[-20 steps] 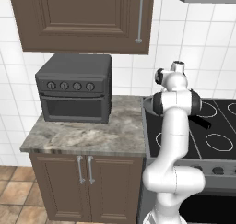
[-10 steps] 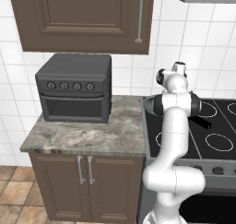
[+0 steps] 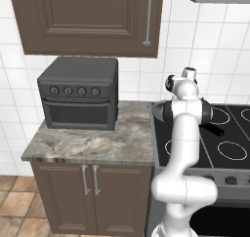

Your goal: Take the chicken drumsticks from the pan and place one on each plate on the dining counter.

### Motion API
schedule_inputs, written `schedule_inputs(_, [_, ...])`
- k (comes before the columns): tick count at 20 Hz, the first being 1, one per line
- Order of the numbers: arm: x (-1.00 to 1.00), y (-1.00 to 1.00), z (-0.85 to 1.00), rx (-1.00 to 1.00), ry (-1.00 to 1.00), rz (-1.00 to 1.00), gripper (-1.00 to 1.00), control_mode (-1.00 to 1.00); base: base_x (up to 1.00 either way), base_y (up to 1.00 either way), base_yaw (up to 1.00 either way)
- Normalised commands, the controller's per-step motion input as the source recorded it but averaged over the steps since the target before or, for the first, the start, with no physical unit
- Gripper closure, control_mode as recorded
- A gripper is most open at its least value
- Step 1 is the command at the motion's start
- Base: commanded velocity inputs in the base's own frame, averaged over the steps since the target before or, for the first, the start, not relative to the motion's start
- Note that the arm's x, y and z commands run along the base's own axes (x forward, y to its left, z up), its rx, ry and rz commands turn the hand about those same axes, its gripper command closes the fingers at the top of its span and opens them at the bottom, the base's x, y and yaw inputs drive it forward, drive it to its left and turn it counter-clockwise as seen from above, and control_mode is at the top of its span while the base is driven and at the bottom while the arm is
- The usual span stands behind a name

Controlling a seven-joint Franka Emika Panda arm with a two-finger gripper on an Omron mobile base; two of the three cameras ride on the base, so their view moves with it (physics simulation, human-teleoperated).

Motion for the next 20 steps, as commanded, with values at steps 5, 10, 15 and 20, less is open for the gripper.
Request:
schedule_inputs(5, [0.12, 0.0, -0.12, 0.0, -0.01, 0.0, -1.0, -1.0, 0.0, 0.0, 0.0])
schedule_inputs(10, [0.23, 0.0, -0.06, 0.0, -0.01, 0.0, -1.0, -1.0, 0.0, 0.0, 0.0])
schedule_inputs(15, [0.25, -0.03, -0.06, 0.0, -0.01, 0.0, -1.0, -1.0, 0.0, 0.0, 0.0])
schedule_inputs(20, [0.21, -0.1, -0.02, 0.0, 0.0, 0.0, -1.0, -1.0, 0.0, 0.0, 0.0])
